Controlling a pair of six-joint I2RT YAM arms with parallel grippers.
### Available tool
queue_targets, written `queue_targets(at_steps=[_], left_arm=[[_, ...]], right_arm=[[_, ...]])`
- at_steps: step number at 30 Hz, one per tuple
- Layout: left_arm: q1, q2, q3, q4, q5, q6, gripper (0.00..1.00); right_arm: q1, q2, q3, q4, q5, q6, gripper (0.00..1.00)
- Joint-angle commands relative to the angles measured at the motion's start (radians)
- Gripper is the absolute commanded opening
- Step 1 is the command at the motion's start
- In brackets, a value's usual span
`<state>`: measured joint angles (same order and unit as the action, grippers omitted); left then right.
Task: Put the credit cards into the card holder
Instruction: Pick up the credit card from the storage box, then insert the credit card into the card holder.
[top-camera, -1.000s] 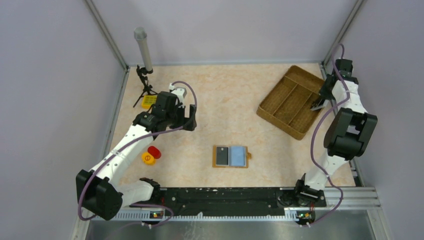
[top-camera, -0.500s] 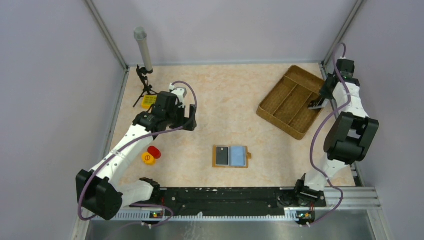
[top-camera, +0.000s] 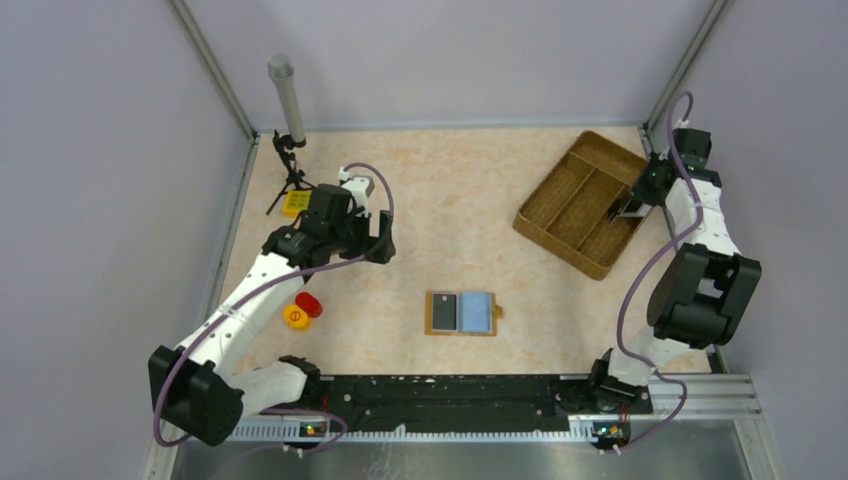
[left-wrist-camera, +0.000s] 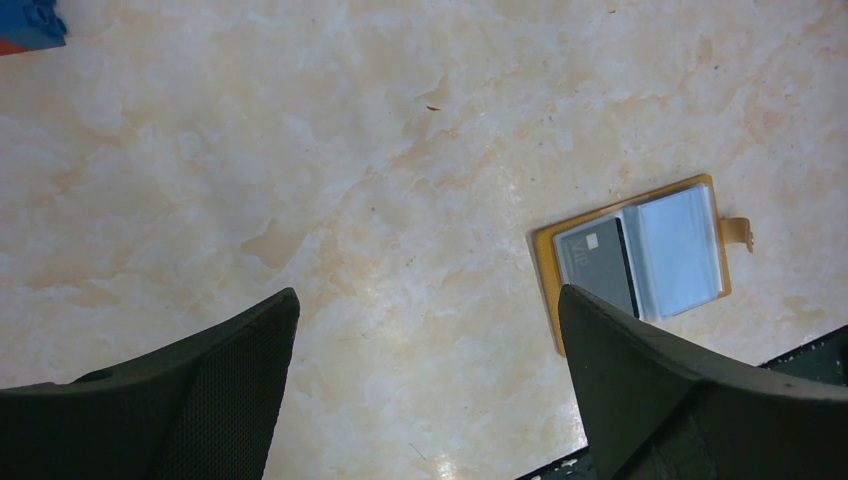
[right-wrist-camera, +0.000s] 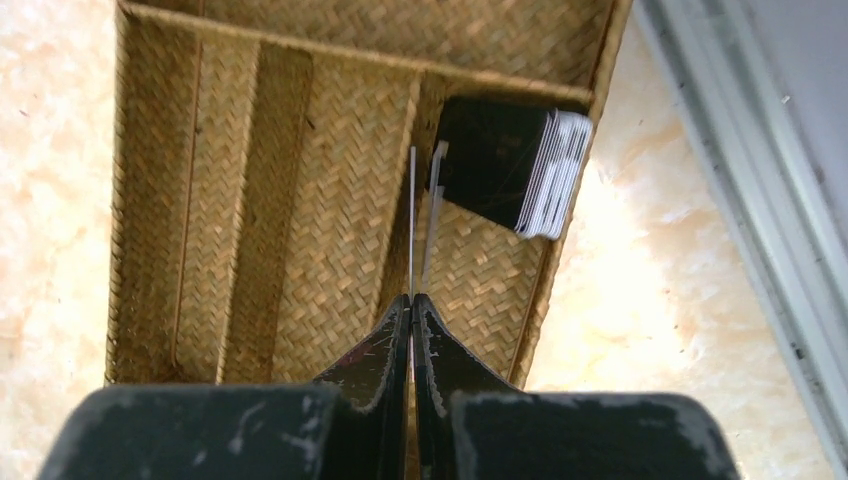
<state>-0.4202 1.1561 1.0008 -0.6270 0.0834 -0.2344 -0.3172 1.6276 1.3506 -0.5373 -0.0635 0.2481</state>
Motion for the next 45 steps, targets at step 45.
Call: queue_targets(at_steps=[45], left_arm=[[-0.057, -0.091, -0.244, 0.940, 0.658, -0.568, 0.99]], right_arm=[[0.742, -0.475, -0.324, 0.523, -0.771, 0.356, 0.00]])
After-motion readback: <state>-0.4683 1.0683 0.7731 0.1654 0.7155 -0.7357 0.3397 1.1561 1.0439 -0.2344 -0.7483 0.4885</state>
